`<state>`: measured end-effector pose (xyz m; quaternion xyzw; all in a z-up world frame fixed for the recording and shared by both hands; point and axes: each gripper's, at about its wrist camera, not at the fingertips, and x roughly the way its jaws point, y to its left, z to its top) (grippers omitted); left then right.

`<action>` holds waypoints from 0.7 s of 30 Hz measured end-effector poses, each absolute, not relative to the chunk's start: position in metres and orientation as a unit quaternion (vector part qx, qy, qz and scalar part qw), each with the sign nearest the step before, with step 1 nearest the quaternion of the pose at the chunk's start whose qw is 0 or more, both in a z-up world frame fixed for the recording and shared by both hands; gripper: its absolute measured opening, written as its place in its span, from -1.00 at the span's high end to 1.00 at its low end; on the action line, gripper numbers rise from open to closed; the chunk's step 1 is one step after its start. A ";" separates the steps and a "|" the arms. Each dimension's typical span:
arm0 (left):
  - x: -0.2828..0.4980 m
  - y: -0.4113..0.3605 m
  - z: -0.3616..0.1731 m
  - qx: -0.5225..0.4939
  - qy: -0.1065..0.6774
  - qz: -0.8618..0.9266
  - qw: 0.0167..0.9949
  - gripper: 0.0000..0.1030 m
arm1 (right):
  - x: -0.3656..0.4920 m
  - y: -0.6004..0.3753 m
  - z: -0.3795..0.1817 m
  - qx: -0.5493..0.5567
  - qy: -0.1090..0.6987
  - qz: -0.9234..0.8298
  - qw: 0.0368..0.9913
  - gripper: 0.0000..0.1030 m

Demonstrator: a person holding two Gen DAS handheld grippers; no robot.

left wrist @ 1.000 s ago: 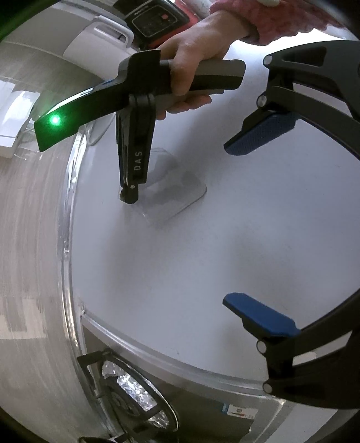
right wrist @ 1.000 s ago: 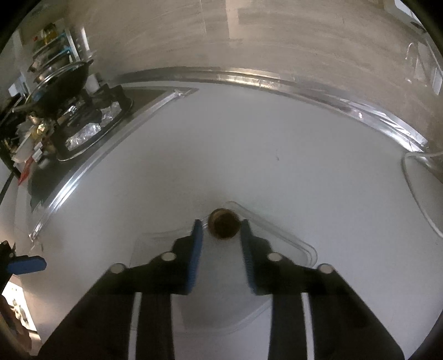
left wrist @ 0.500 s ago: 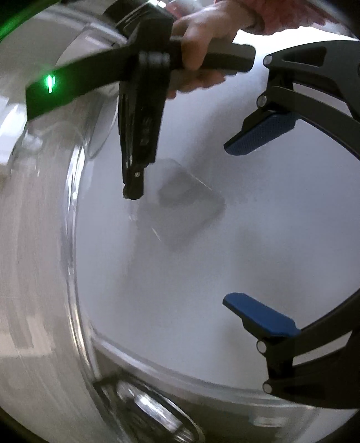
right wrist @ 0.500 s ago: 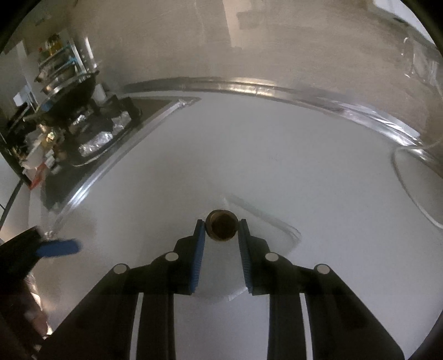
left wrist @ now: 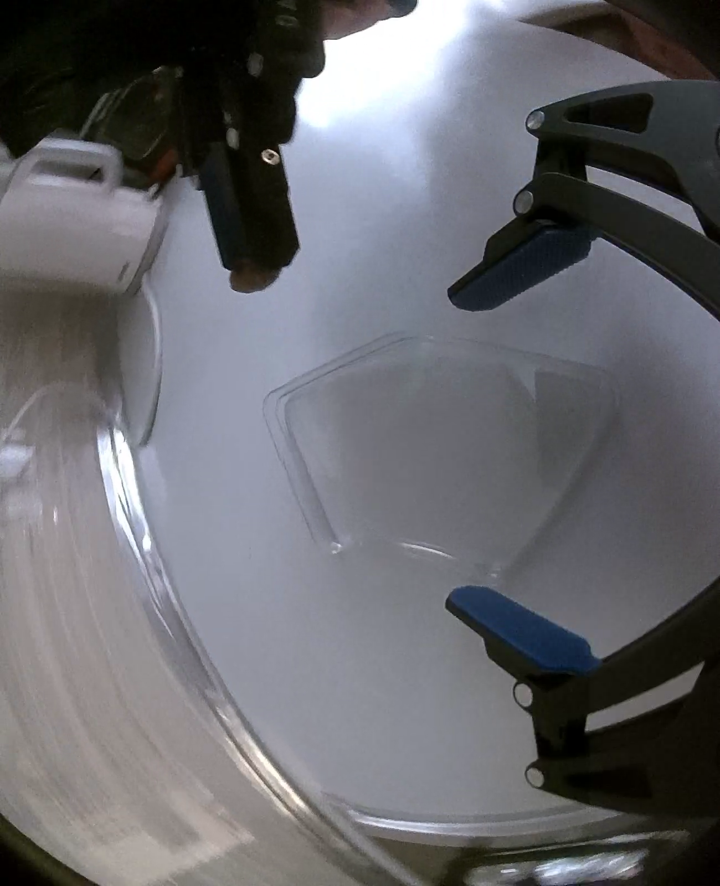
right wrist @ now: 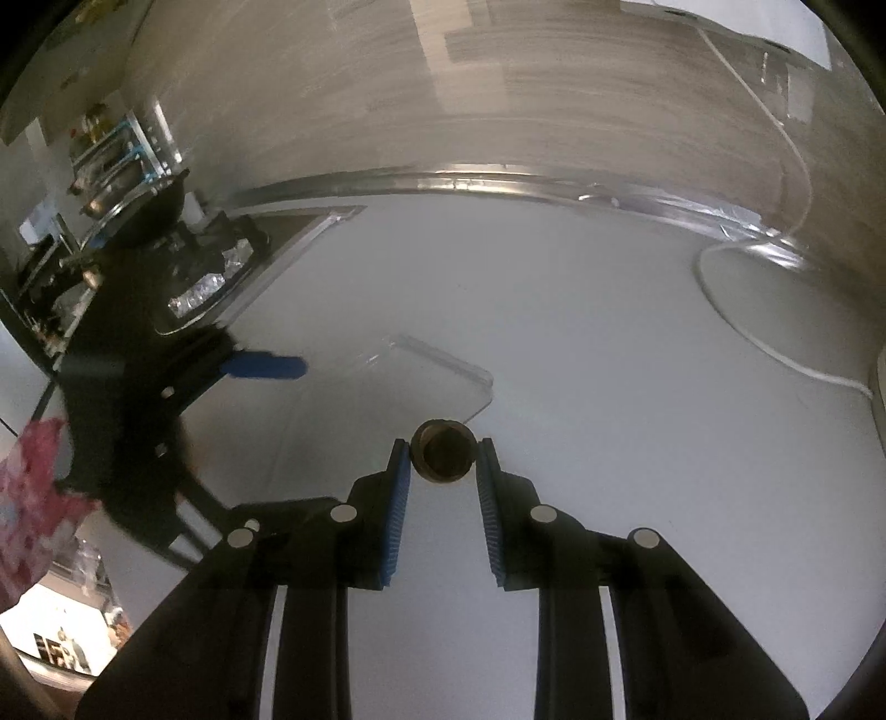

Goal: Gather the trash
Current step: 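Grasp the brown nut with the right tool while the left tool grasps the clear plastic tray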

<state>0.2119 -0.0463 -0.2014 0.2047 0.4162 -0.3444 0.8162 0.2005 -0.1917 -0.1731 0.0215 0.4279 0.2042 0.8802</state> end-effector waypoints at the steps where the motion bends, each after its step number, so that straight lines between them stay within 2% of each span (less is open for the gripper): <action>1: 0.214 -0.048 -0.202 0.215 0.414 -0.352 0.812 -0.85 | 0.199 -0.194 -0.173 0.023 0.428 0.203 0.880 0.52; 10: 0.212 -0.066 -0.200 0.325 0.375 -0.406 0.767 -0.82 | 0.193 -0.210 -0.173 0.043 0.427 0.199 0.881 0.52; 21: 0.238 -0.073 -0.202 0.321 0.400 -0.469 0.719 -0.83 | 0.194 -0.217 -0.182 0.056 0.434 0.198 0.877 0.52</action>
